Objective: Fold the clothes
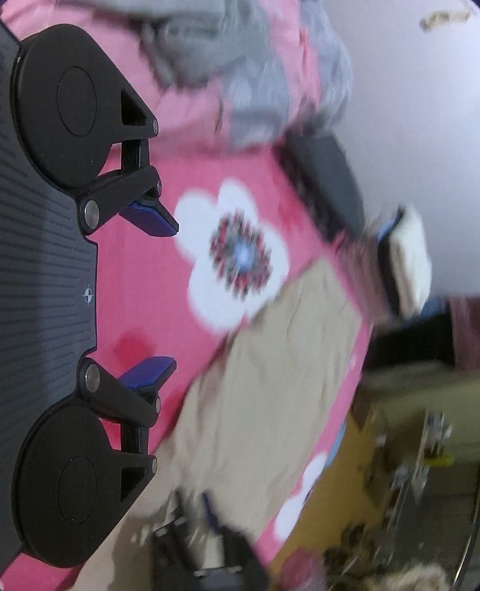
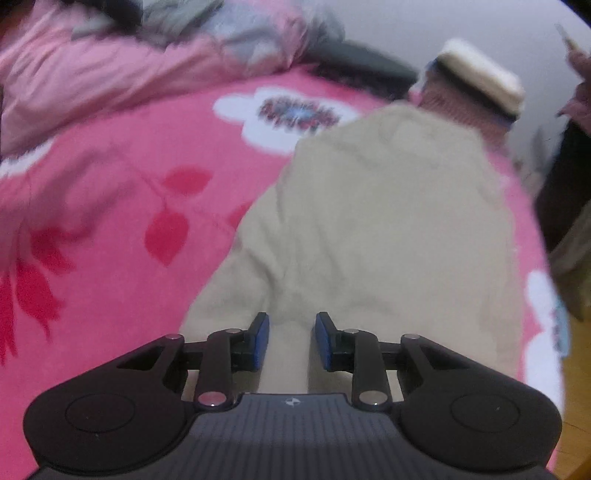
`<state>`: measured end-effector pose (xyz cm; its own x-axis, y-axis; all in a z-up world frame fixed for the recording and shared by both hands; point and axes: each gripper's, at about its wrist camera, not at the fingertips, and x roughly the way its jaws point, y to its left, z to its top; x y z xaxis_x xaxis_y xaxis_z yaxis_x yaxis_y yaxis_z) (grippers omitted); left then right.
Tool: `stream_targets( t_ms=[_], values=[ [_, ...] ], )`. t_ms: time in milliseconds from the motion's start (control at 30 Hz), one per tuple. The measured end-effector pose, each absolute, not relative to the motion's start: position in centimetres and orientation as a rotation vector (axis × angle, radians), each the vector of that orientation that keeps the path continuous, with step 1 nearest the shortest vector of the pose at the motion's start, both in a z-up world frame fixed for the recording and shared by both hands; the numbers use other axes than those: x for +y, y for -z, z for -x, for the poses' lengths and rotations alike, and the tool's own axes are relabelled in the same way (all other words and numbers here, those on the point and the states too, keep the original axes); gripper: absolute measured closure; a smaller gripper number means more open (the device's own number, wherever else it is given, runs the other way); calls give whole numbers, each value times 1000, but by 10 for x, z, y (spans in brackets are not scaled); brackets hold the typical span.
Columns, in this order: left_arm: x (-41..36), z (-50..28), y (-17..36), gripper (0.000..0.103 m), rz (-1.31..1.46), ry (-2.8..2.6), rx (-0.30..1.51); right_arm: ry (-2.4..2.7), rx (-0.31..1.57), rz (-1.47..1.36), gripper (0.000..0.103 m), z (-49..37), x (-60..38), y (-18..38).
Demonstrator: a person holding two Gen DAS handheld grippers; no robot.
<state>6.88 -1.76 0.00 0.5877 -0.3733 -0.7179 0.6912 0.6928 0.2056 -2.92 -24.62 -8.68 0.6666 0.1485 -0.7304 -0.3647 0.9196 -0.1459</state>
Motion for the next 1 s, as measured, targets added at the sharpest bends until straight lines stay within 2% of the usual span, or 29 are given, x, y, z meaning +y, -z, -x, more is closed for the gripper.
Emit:
stream_targets(
  t_ms=[100, 267, 367, 567, 700, 1000],
  values=[
    [-23, -48, 10, 31, -475, 726, 727, -290, 765, 277, 75, 32, -238, 74],
    [-23, -31, 35, 31, -334, 753, 784, -301, 866, 303, 73, 24, -221, 117],
    [-19, -26, 51, 31, -300, 779, 817, -299, 886, 284, 78, 17, -220, 100],
    [-17, -28, 79, 31, -212, 802, 855, -246, 795, 211, 79, -29, -226, 67],
    [-19, -30, 89, 31, -168, 820, 876, -205, 900, 135, 78, -67, -227, 116],
    [-21, -33, 102, 31, -135, 841, 901, -172, 781, 25, 81, -99, -236, 83]
  ],
)
